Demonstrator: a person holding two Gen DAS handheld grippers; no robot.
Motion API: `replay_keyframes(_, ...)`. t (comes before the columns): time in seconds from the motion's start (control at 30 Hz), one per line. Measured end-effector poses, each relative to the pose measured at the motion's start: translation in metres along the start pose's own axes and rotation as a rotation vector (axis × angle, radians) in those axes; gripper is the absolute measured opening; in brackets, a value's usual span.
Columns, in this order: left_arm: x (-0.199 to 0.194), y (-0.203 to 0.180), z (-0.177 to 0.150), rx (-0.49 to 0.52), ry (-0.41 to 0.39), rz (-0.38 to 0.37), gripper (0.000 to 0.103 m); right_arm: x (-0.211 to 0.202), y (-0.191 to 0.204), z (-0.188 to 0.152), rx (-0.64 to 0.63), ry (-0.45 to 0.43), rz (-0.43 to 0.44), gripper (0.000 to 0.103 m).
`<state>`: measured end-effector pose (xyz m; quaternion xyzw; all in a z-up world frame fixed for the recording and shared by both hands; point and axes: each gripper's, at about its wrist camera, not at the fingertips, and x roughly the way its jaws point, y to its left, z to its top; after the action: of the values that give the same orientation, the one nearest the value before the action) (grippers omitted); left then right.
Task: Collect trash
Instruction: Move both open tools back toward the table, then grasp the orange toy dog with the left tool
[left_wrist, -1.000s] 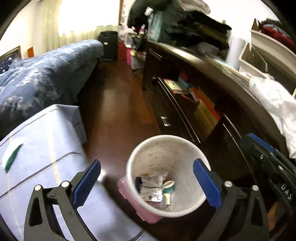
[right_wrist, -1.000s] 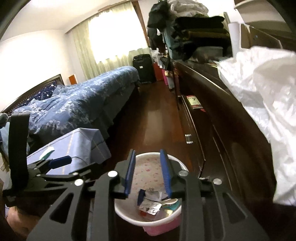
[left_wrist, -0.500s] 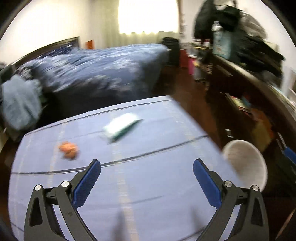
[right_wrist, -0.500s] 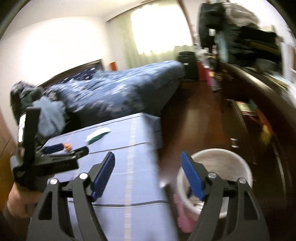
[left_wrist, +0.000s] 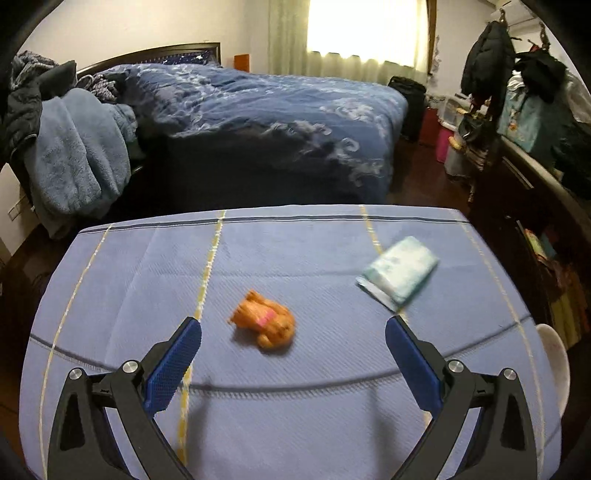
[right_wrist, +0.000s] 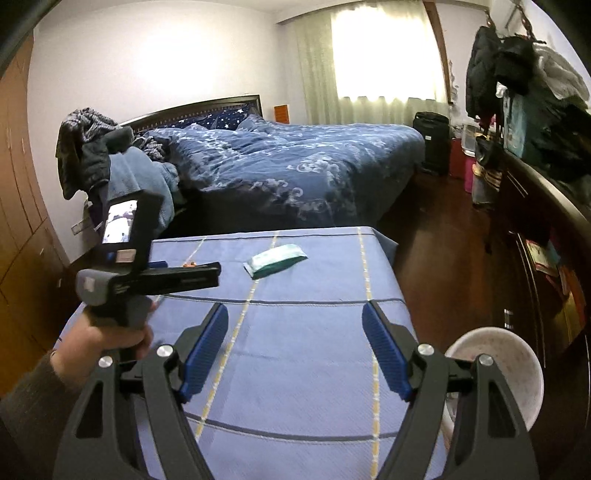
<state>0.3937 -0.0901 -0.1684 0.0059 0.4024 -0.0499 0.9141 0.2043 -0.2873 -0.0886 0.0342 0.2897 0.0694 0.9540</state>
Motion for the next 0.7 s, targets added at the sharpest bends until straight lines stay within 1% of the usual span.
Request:
replay_keyframes(0.17,0.023,0.009,0.007,-0.023,0.035,-0.004,0.098,0.014,0.008,0.008,-0.012,0.008,0.005,0.076)
replay_keyframes(0.2,0.027,0.01,0.007,-0.027,0.049,-0.01,0.095,0.017,0.008,0.01,-0.015,0.009,0.005,0.076)
replay_keyframes(0.23,0.03,0.01,0.007,-0.03,0.064,-0.013,0.089,0.021,0.009,0.012,-0.018,0.012,0.003,0.076)
replay_keyframes(0.27,0.034,0.01,0.007,-0.031,0.081,-0.018,0.086,0.024,0.009,0.012,-0.019,0.014,0.002,0.076)
replay_keyframes(0.33,0.036,0.008,0.007,-0.017,0.083,-0.006,0.083,0.032,0.01,0.016,-0.014,0.023,0.006,0.076)
replay_keyframes(0.4,0.036,0.007,0.007,-0.01,0.078,0.0,0.073,0.042,0.01,0.02,-0.004,0.035,0.013,0.076)
replay_keyframes(0.43,0.036,0.008,0.008,-0.008,0.076,0.005,0.065,0.045,0.01,0.022,-0.002,0.038,0.013,0.076)
replay_keyframes(0.47,0.035,0.008,0.008,-0.004,0.072,0.013,0.058,0.049,0.011,0.024,0.0,0.04,0.016,0.076)
replay_keyframes(0.5,0.035,0.008,0.008,0.004,0.068,0.024,0.045,0.051,0.011,0.025,0.001,0.042,0.017,0.076)
replay_keyframes(0.53,0.036,0.008,0.008,0.013,0.068,0.032,0.043,0.055,0.012,0.027,0.001,0.045,0.019,0.076)
replay_keyframes(0.63,0.034,0.012,0.007,0.02,0.067,0.017,0.042,0.065,0.017,0.033,0.0,0.052,0.024,0.076)
replay_keyframes(0.7,0.033,0.016,0.006,0.021,0.066,0.026,0.042,0.072,0.02,0.035,0.0,0.058,0.026,0.076)
